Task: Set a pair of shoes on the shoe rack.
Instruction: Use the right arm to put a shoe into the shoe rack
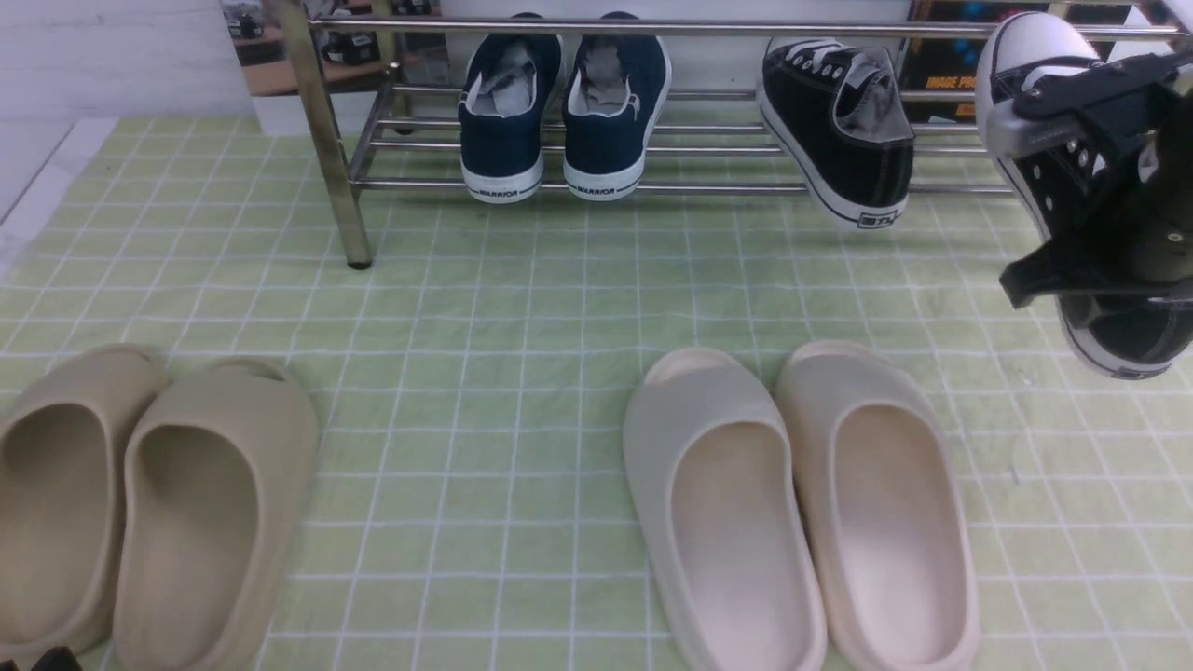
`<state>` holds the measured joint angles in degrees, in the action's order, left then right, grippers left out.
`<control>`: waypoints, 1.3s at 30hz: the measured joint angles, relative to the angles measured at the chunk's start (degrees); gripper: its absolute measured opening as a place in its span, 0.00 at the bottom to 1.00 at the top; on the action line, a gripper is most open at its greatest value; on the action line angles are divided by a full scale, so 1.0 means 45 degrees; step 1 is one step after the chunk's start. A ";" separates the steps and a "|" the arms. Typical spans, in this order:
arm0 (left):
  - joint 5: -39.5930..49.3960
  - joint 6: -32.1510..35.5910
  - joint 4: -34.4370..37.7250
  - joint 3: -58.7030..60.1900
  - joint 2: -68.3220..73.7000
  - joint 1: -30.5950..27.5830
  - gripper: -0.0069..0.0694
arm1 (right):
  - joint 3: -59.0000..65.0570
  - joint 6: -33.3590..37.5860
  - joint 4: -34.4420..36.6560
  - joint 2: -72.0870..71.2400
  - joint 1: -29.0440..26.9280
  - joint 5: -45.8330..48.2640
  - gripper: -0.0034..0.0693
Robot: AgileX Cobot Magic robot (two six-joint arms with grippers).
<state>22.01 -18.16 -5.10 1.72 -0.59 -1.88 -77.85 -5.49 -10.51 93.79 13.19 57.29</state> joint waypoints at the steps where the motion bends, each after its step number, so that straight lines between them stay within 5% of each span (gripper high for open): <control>1: 0.0000 0.0000 0.0000 0.0000 0.0000 0.0000 0.40 | -0.0152 0.0000 0.0013 0.0210 0.0000 0.0098 0.14; 21: 0.0000 0.0000 0.0010 0.0000 0.0000 0.0000 0.40 | -0.0409 0.1020 0.0784 -0.0198 0.0000 0.1693 0.14; 39: 0.0000 0.0000 0.0010 0.0000 0.0000 0.0000 0.40 | -0.0409 0.0843 -0.0123 0.1404 0.0000 -0.0184 0.14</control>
<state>22.01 -18.16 -5.06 1.72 -0.59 -1.88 -79.70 -1.70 -11.06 100.11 13.19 56.46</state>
